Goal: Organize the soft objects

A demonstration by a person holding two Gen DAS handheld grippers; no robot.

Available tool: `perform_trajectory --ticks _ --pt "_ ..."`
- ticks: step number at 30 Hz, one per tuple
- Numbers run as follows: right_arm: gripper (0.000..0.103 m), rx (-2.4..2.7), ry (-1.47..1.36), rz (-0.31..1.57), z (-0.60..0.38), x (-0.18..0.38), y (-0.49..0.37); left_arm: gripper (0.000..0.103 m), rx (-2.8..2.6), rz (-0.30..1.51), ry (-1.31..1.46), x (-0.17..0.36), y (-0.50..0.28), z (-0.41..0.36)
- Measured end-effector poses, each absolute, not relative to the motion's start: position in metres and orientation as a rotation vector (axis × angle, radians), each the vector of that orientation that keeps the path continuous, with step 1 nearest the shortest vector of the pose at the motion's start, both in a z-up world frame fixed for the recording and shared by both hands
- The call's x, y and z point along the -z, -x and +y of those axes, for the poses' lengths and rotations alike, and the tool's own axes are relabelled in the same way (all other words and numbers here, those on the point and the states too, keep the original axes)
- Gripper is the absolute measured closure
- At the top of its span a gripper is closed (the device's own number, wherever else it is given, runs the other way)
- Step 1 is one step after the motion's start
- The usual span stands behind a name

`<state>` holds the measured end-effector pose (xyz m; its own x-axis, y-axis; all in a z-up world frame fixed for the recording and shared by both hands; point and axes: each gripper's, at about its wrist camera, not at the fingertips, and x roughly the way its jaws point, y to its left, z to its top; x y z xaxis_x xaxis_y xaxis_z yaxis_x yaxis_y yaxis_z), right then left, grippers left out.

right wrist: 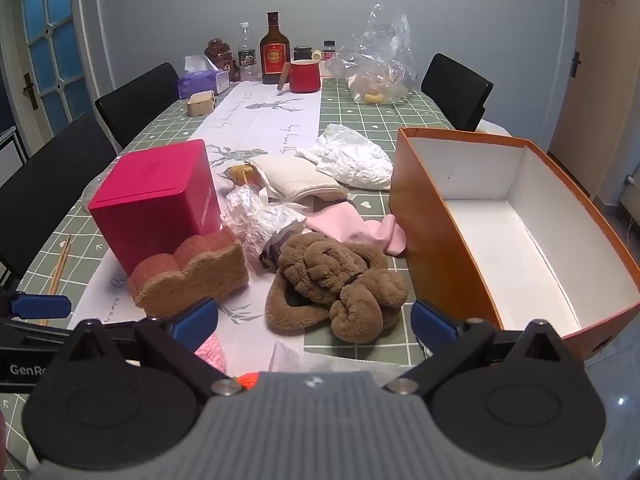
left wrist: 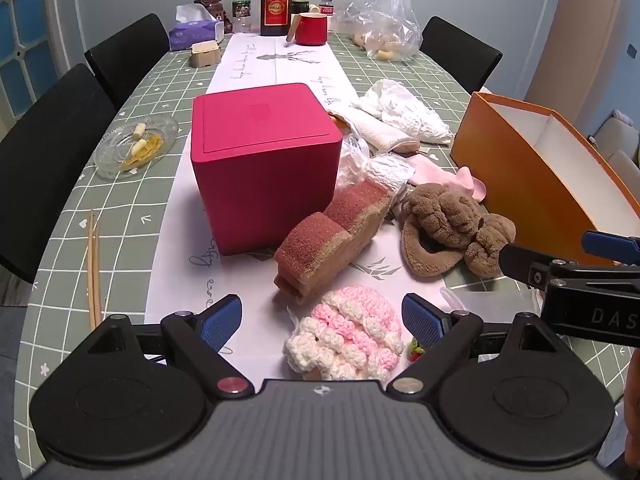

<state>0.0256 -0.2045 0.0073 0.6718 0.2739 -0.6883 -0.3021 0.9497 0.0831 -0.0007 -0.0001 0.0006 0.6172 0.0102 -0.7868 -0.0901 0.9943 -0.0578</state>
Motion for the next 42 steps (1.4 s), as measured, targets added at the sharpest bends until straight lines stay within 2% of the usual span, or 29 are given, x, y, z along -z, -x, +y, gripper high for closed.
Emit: perform_trajectory --ticks 42 --pt "0.003 -0.324 0.035 0.770 -0.205 -0.005 -0.027 0.000 -0.056 0.915 0.099 0.000 0.000 -0.001"
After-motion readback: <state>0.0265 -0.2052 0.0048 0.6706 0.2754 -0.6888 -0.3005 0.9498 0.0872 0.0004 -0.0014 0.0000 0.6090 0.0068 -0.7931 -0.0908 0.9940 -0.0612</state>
